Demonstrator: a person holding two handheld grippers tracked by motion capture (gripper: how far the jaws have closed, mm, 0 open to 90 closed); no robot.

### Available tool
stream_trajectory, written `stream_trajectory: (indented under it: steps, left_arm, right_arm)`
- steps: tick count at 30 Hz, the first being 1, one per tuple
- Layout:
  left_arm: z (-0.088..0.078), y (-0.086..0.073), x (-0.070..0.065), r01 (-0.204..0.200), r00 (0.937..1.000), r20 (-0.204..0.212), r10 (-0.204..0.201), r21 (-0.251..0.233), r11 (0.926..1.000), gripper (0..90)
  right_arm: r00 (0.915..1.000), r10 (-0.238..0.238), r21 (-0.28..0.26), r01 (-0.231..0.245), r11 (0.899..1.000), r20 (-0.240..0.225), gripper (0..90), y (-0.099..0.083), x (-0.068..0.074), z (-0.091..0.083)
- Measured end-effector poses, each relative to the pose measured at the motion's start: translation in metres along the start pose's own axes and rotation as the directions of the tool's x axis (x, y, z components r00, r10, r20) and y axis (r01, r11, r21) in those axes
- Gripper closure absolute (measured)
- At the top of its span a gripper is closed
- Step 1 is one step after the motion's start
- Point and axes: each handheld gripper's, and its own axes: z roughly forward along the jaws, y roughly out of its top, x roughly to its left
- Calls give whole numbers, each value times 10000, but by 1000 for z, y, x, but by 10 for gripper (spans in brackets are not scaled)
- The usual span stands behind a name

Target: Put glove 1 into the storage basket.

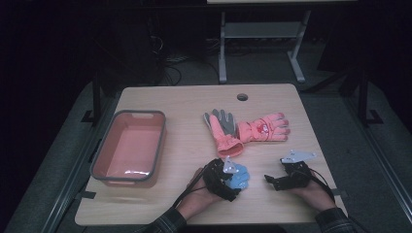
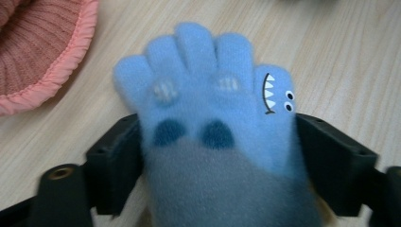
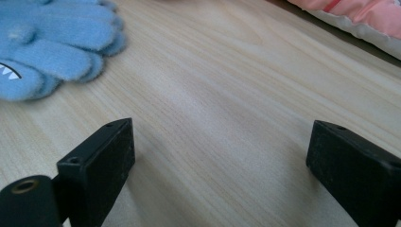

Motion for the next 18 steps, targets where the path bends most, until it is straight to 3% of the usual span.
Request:
stream_trajectory:
  steps: [7,18]
  left_arm:
    - [-4,-1,6,93,9999,-100,-94,-90,9999,375]
    - [-7,-1,11,-8,9996,286,11,-119,9999,699]
  right_arm:
    - [10000,1,2,-1,10000,0,80,0,0,0]
    - [10000,0,-2,0,10000,3,80,0,0,0]
